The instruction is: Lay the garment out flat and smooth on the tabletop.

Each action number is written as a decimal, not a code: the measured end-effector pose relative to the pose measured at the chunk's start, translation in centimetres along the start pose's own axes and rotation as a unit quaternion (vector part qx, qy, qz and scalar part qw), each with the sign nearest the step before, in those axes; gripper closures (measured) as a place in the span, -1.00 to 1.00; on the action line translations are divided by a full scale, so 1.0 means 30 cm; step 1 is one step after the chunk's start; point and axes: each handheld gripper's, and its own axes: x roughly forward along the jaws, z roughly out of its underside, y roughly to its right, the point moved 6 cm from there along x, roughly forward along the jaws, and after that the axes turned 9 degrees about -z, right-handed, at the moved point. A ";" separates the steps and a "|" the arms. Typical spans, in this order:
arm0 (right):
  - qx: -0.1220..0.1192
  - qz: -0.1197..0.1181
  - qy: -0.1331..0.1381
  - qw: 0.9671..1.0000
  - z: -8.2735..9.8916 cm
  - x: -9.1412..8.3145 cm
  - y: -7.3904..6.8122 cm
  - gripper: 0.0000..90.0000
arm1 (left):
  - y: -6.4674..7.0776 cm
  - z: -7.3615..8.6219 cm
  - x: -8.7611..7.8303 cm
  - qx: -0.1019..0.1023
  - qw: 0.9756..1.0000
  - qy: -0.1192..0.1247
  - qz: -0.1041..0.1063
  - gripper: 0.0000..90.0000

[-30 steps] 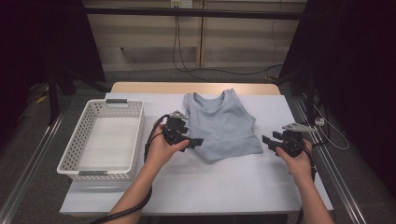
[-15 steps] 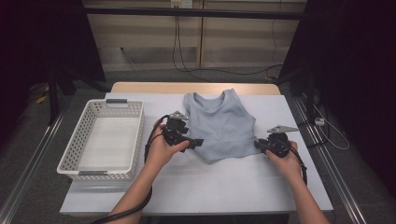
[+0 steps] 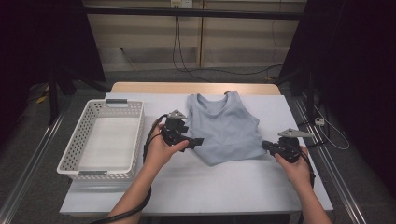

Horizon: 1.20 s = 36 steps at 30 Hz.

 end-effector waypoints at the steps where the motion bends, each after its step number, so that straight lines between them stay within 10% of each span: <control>1: 0.000 0.000 -0.004 1.000 0.005 0.002 -0.002 0.96 | 0.001 0.001 0.000 0.000 1.000 -0.001 0.000 -0.67; 36: -0.010 -0.002 0.006 1.000 0.011 -0.020 -0.012 0.95 | -0.001 0.044 0.007 -0.003 1.000 -0.014 -0.005 -0.69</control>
